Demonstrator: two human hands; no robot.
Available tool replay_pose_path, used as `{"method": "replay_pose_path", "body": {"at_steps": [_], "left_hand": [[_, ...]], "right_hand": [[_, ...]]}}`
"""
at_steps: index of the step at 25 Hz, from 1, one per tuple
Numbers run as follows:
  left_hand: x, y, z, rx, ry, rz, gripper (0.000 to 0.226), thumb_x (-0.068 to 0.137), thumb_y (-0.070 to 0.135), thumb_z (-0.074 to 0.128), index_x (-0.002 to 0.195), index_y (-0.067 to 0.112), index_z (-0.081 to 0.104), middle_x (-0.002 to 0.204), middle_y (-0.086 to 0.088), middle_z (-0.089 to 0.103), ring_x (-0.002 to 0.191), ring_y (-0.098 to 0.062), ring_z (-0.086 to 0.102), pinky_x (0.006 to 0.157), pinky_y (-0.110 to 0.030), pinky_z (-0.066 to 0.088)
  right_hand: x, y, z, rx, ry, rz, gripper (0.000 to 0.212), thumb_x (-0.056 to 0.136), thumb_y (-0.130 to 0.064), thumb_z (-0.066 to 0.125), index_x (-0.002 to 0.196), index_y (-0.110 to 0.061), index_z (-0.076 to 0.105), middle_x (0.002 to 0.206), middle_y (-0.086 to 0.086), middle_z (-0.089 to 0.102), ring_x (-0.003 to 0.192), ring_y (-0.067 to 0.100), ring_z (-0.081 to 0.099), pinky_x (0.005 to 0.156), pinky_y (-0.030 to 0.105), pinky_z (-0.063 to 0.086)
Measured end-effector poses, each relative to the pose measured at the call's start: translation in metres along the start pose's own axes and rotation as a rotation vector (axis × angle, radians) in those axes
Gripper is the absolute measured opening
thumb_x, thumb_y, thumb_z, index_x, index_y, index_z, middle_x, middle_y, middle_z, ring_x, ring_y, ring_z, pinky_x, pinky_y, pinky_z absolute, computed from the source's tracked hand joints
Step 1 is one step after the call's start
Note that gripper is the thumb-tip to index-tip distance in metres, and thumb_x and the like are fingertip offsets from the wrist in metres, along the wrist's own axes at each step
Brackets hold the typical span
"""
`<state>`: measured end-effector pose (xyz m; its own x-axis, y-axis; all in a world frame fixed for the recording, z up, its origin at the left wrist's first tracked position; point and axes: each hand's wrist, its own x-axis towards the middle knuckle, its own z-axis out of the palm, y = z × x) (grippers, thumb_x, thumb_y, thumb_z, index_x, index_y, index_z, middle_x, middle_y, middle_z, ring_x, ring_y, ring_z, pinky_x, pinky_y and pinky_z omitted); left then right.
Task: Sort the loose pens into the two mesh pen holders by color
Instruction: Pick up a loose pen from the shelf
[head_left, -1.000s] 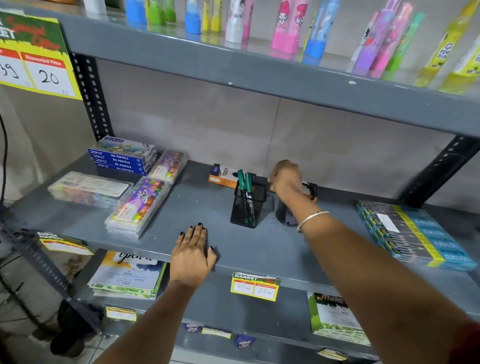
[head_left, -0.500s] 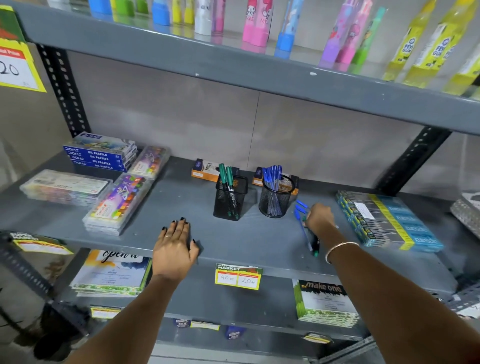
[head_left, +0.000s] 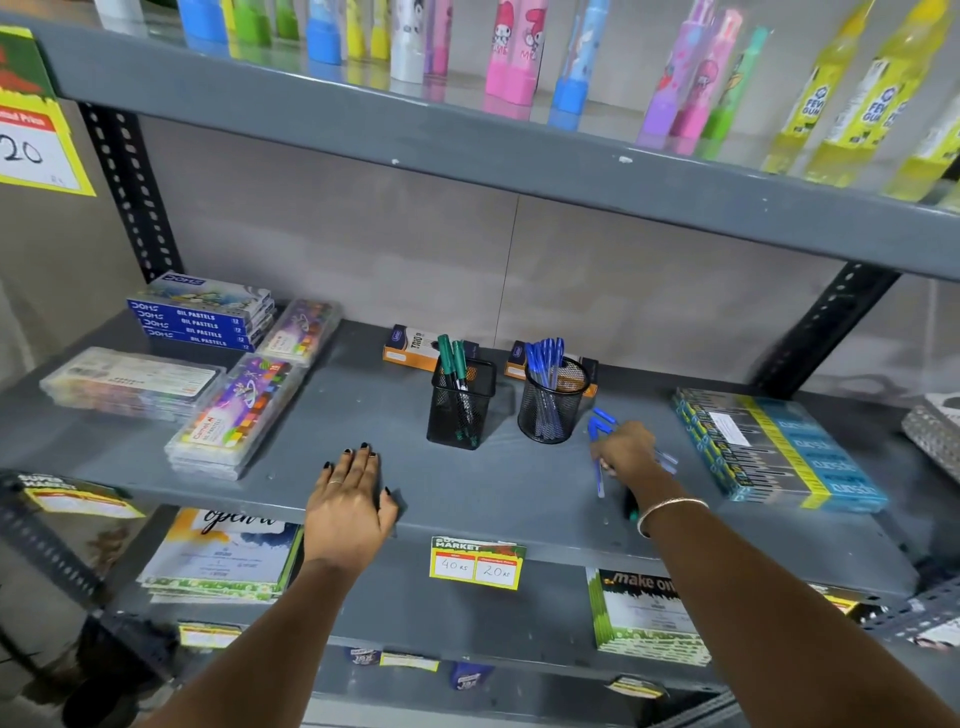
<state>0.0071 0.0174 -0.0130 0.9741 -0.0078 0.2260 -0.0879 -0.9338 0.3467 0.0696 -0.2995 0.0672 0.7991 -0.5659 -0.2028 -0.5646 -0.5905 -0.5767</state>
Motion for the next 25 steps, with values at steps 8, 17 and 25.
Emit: {"method": "replay_pose_path", "body": {"at_steps": [8,17,25], "left_hand": [[0.0,0.001,-0.002,0.014,-0.012,-0.012,0.061,0.078,0.033,0.027,0.112,-0.005,0.061,0.118,-0.021,0.06,0.109,-0.036,0.056,0.095,-0.048,0.037],[0.002,-0.003,0.004,0.046,0.029,0.01,0.059,0.077,0.031,0.03,0.109,-0.006,0.062,0.115,-0.021,0.062,0.105,-0.037,0.059,0.096,-0.04,0.026],[0.005,-0.002,0.001,0.069,0.002,0.004,0.061,0.078,0.033,0.028,0.112,-0.006,0.06,0.118,-0.021,0.06,0.108,-0.037,0.057,0.095,-0.046,0.037]], "right_hand": [[-0.009,-0.093,-0.055,0.255,0.275,-0.217,0.009,0.079,-0.008,0.064,0.075,-0.003,0.07,0.087,0.02,0.07,0.078,0.024,0.064,0.061,0.028,0.048],[0.005,-0.104,-0.005,-0.163,0.07,-0.322,0.021,0.087,0.0,0.056,0.106,0.008,0.06,0.114,0.025,0.065,0.106,0.038,0.064,0.088,0.036,0.053],[0.027,-0.077,-0.065,-0.265,0.195,-0.204,0.026,0.084,-0.004,0.063,0.107,0.007,0.066,0.106,0.02,0.071,0.103,0.028,0.068,0.073,0.027,0.055]]}}
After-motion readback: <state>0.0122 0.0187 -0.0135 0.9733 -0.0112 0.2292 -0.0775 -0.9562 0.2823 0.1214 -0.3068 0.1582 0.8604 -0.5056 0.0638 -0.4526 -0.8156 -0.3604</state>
